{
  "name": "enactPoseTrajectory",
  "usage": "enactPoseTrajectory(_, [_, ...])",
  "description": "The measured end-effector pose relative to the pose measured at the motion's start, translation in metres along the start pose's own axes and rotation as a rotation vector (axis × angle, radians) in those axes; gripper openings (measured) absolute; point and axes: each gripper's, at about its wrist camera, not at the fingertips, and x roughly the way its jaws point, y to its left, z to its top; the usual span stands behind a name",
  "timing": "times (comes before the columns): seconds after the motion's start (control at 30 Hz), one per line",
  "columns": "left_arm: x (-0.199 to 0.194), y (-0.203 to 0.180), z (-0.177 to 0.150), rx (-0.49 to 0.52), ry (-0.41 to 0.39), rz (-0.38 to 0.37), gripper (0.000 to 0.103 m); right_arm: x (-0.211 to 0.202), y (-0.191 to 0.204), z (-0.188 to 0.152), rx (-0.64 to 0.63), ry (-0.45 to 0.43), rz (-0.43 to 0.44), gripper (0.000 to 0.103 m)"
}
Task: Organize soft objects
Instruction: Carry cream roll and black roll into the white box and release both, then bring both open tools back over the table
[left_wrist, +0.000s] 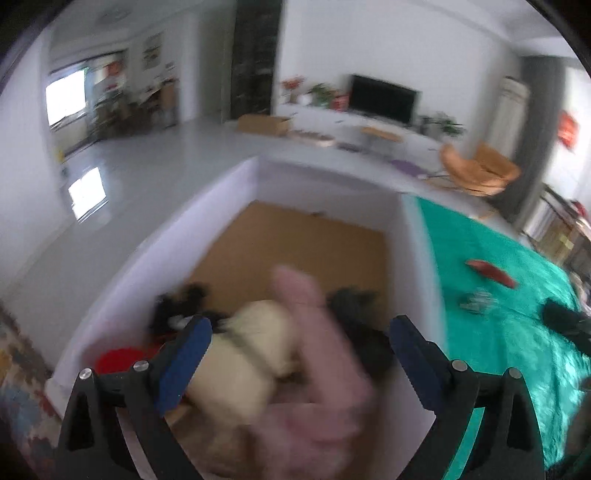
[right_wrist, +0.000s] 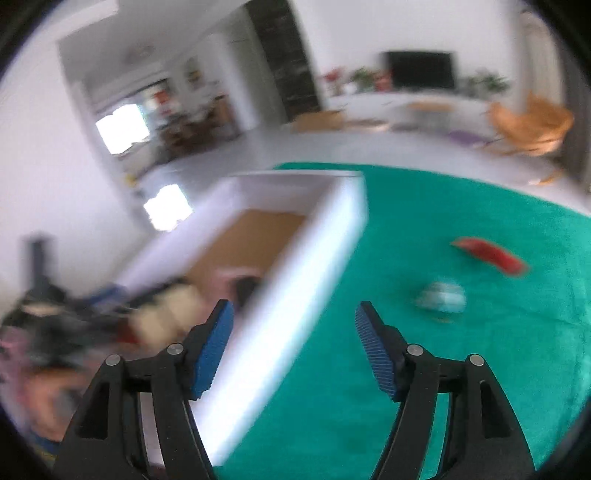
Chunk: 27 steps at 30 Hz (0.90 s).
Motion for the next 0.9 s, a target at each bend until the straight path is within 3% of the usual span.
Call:
enactPoseTrajectory(0.13, [-0.020,-0.079,-0.006,0.129,-0.015,-0.189,0.097,0.007,-0.084,-0.054,0.051,0.038,-0.288,0.073])
enactPoseTrajectory(0.2, [-0.023,-0.128,-0.020,0.213,0.026,-0.306,0.099,0.006,-0.124,-0.078,0.096,0.066,-0.398,0.073])
enactPoseTrajectory(0.3, [-0.006,-0.189,-0.052,0.318,0.129,-0.389,0.102,-0.009,-0.175,-0.104,0.159,0.082,-0.503,0.073])
enactPoseTrajectory(0.43, [0.047,-0.237,-0.091,0.393,0.223,-0.363,0.102,-0.023,-0.204,-0.127,0.173,0.083,-0.589,0.073])
enactPoseTrajectory(0.53, [0.087,-0.256,-0.105,0.396,0.241,-0.305,0.102,-0.030,-0.217,-0.139,0.203,0.085,-0.603,0.073])
enactPoseTrajectory(0.73, [0.145,-0.275,-0.107,0.442,0.243,-0.225,0.102,-0.032,-0.227,-0.147,0.283,0.074,-0.597,0.073])
enactPoseTrajectory(0.9, [0.167,-0.284,-0.099,0.434,0.224,-0.241,0.103,-0.032,-0.237,-0.150,0.334,0.082,-0.587,0.073])
